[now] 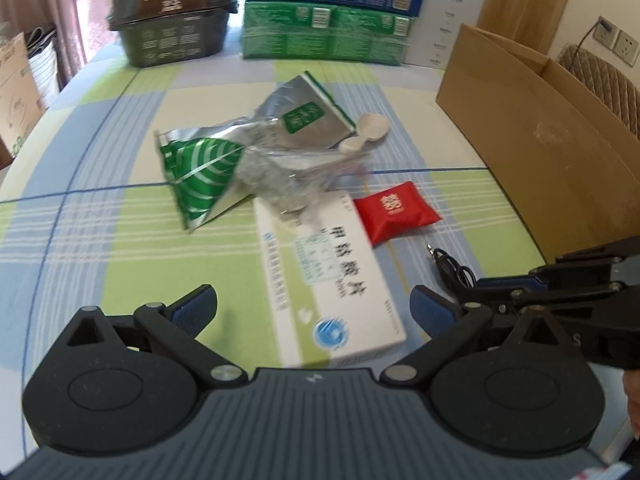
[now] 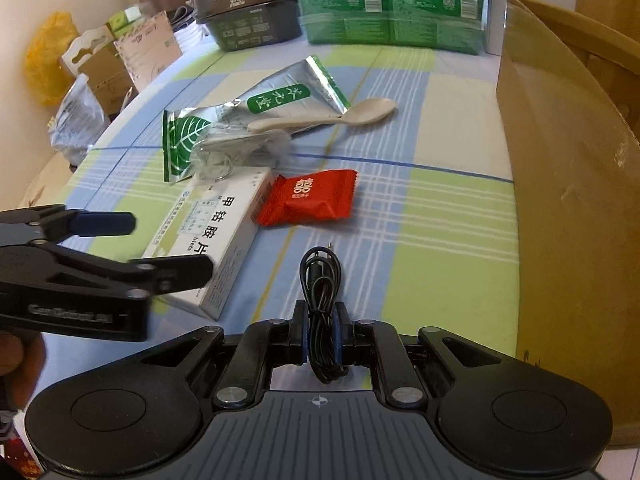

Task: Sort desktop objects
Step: 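Grasp the black cable with the right tool while the left tool approaches the white medicine box, then grasp the white medicine box with the left tool while the right tool holds the cable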

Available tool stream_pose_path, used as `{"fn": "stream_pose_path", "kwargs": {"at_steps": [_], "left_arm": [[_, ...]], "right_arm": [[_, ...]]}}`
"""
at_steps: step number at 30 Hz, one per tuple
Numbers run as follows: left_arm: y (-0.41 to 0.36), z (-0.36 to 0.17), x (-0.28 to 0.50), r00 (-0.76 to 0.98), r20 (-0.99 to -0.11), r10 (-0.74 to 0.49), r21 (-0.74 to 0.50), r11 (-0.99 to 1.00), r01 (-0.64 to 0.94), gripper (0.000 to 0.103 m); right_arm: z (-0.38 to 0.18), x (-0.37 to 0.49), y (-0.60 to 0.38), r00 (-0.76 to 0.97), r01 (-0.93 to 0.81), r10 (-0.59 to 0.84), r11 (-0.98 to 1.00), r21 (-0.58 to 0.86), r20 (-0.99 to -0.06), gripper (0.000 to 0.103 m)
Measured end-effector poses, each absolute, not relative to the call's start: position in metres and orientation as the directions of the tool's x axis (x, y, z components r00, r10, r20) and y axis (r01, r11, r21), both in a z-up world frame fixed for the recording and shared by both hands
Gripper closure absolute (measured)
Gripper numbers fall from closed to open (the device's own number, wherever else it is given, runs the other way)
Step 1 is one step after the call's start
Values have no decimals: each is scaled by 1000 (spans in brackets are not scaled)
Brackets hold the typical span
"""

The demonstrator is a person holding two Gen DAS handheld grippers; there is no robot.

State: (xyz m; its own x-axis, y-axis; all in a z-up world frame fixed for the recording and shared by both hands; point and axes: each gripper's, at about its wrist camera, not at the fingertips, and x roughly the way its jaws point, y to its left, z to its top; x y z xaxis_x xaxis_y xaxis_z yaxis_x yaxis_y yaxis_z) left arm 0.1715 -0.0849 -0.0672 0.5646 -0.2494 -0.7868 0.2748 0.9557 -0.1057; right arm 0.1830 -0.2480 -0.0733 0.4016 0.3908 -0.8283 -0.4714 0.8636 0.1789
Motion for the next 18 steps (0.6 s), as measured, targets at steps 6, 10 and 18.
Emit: {"fn": "stream_pose_path", "kwargs": {"at_steps": [6,10,18], "left_arm": [[-102,-75,181,549,-805,-223,-65,954,293,21],[-101,-79,181,536,-818,-211,-50,953,299,30],[-87,-74,165,526,-828,-196,-32,952,304,35]], "right_arm": [[-72,186,-249,407,-478,396,860,177,-823,94],[-74,188,-247,402,-480,395,859,177,-826,92],[-79,183,-234,413,-523,375,844,121,-830,76]]}}
